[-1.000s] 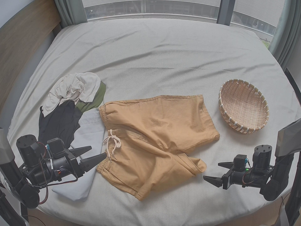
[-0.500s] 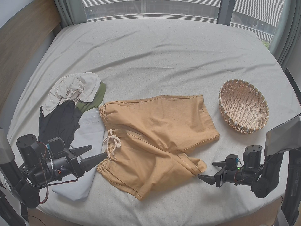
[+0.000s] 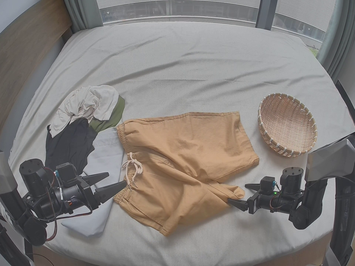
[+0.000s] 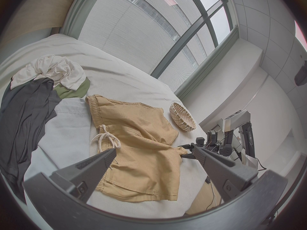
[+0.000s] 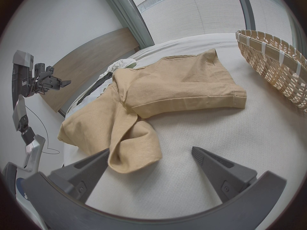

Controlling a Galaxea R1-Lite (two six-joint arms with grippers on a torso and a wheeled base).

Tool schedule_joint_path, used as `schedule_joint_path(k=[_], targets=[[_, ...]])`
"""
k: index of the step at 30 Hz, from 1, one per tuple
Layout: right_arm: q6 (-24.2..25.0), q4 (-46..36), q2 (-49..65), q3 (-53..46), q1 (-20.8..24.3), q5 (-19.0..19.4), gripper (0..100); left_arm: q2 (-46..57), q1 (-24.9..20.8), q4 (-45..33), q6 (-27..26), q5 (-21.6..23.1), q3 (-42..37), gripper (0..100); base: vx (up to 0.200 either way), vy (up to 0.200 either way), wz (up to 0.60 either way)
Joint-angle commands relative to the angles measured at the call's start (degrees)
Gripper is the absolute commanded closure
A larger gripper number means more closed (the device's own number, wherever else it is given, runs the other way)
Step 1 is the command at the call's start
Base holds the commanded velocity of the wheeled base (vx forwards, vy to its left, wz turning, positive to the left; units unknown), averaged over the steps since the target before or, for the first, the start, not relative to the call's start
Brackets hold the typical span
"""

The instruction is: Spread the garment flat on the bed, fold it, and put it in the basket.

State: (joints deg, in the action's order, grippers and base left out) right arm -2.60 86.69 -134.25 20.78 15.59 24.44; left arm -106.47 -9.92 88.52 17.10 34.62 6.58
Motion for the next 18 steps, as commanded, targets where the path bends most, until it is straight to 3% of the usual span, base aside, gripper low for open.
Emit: schedule_joint_path(k=[1, 9, 18], targets=[[0.0, 0.2, -0.2, 0.0, 0.1, 0.3, 100, -0.1, 0.0, 0.0, 0.0, 0.0, -0.2, 0, 0.0, 0.0, 0.0], [0.0, 0.4, 0.9, -0.7, 0.1, 0.7, 100, -0.2, -0.1, 0.0, 0.0, 0.0, -0.3, 0, 0.0, 0.0, 0.0], [1.4, 0.2, 10.1, -9.4, 2.7, -1.0, 100, 0.0, -0.1, 0.0, -0.1, 0.0, -0.3, 0, 0.0, 0.0, 0.0]])
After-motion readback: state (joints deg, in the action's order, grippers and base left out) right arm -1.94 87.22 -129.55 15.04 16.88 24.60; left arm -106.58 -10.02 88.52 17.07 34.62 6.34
